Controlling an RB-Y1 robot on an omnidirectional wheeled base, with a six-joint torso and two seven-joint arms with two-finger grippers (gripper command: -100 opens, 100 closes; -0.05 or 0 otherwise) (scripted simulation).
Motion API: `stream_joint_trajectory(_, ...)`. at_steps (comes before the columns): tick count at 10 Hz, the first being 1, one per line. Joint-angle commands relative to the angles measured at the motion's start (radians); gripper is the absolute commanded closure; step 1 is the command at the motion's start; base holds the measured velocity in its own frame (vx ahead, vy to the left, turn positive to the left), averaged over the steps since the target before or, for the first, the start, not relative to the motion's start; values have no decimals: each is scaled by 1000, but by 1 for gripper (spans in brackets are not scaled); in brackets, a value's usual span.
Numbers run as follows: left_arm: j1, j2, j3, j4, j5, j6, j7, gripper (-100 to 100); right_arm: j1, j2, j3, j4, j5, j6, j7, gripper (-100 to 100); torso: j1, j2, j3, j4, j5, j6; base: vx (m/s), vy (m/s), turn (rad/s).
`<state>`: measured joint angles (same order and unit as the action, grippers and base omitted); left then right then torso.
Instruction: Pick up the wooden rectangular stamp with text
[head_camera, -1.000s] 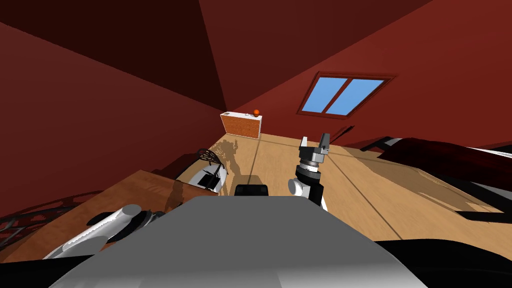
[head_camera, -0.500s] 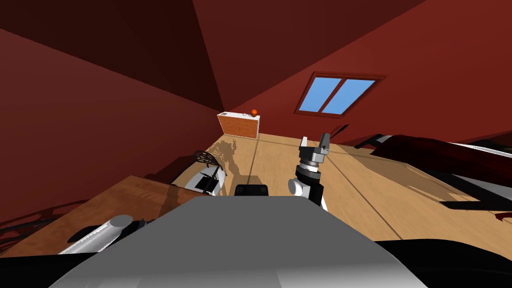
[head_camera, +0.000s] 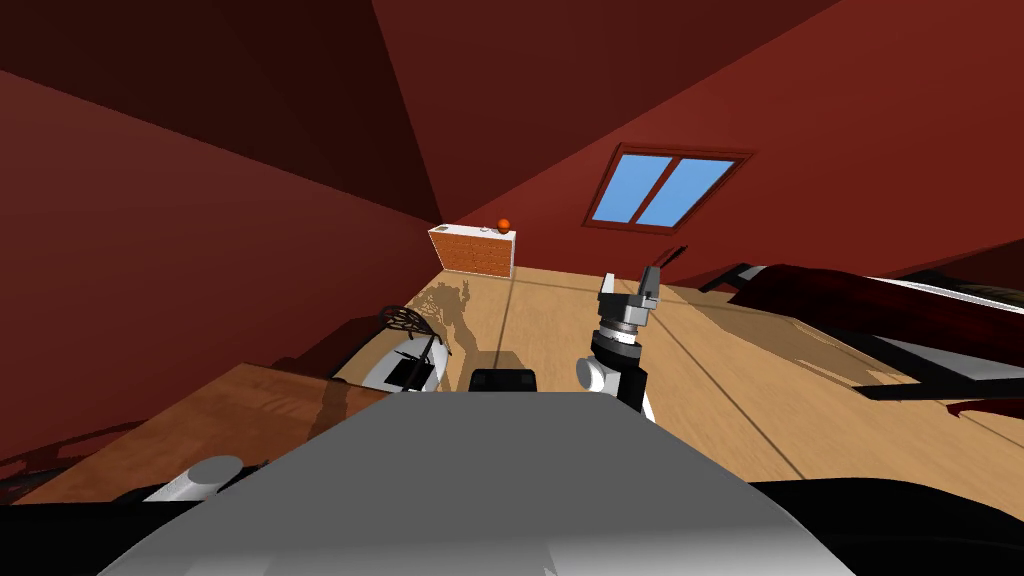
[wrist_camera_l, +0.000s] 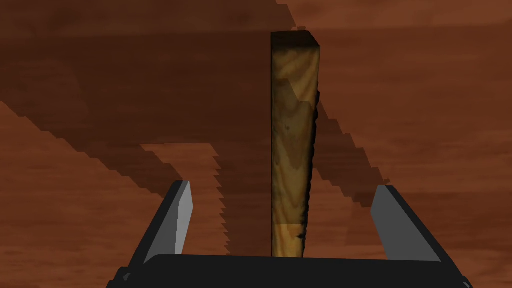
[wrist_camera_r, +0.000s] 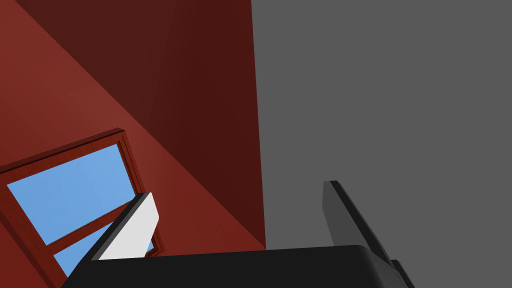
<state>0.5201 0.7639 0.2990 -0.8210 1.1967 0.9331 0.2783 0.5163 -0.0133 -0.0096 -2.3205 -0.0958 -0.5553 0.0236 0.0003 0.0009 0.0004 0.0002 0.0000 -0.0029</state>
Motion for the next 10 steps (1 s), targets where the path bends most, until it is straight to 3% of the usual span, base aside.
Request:
stream_joint_trajectory(1,41,15,-44,12,50,-41,-7,-100,0,0,0,0,0,0,0,0,0,0,0,0,0,0,20,6,-109)
stream_joint_trajectory(2,41,15,-44,12,79,-41,-7,-100,0,0,0,0,0,0,0,0,1,0,0,0,0,0,25,8,-69)
stream_joint_trajectory(3,74,28,-85,23,111,-81,-11,-100,0,0,0,0,0,0,0,0,2,0,0,0,1,0,35,4,-115)
stream_joint_trajectory(4,81,28,-85,23,146,-81,-11,-100,0,0,0,0,0,0,0,0,2,0,0,0,1,0,29,6,-61)
stream_joint_trajectory(5,71,25,-78,31,127,-76,-22,-100,0,0,0,0,0,0,0,0,2,0,0,0,1,0,10,3,-4)
stream_joint_trajectory(6,72,26,-79,30,131,-78,-21,100,0,0,0,0,0,0,0,0,2,1,0,0,1,0,0,0,0)
stream_joint_trajectory(10,73,25,-79,31,131,-76,-20,100,0,0,0,0,0,0,0,0,4,2,1,0,2,0,0,0,0)
